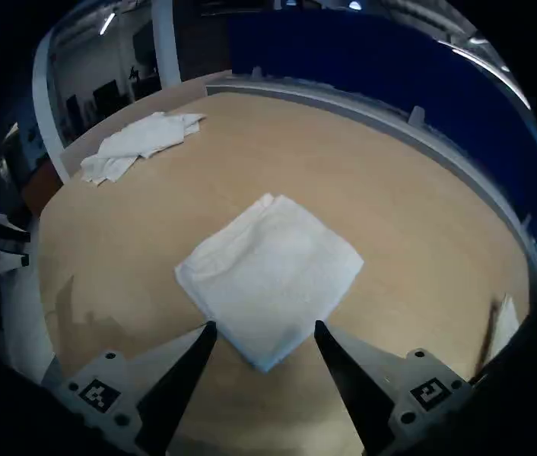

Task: Fold towel

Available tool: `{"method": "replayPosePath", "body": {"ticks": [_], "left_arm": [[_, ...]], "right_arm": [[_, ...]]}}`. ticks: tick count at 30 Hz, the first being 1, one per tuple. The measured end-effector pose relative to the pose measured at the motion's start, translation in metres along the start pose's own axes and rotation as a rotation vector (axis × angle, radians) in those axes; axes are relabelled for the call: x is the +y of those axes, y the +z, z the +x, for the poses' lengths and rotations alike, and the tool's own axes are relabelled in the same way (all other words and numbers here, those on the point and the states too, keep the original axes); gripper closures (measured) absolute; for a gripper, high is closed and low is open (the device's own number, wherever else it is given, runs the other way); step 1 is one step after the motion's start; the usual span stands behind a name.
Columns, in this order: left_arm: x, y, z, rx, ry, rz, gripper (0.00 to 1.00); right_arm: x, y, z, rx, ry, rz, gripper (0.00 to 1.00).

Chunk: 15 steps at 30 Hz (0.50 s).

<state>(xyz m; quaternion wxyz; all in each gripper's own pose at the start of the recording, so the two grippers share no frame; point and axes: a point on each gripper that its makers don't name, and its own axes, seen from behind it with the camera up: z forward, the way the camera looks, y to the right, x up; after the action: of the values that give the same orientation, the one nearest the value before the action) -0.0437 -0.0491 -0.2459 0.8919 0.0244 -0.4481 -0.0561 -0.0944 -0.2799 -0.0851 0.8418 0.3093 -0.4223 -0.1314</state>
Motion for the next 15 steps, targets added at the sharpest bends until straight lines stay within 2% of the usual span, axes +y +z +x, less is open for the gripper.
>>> {"method": "replayPosePath", "body": {"ticks": [10, 13, 15], "left_arm": [[0.0, 0.0, -0.001, -0.001, -0.006, -0.005, 0.05], [0.001, 0.0, -0.002, -0.002, -0.007, -0.006, 0.05], [0.001, 0.001, -0.002, -0.003, -0.007, -0.007, 0.05]], "right_arm": [[-0.007, 0.003, -0.034, -0.045, 0.016, 0.015, 0.02], [-0.008, 0.004, -0.038, -0.045, 0.024, 0.023, 0.07], [-0.008, 0.005, -0.039, -0.044, 0.028, 0.026, 0.15]]}}
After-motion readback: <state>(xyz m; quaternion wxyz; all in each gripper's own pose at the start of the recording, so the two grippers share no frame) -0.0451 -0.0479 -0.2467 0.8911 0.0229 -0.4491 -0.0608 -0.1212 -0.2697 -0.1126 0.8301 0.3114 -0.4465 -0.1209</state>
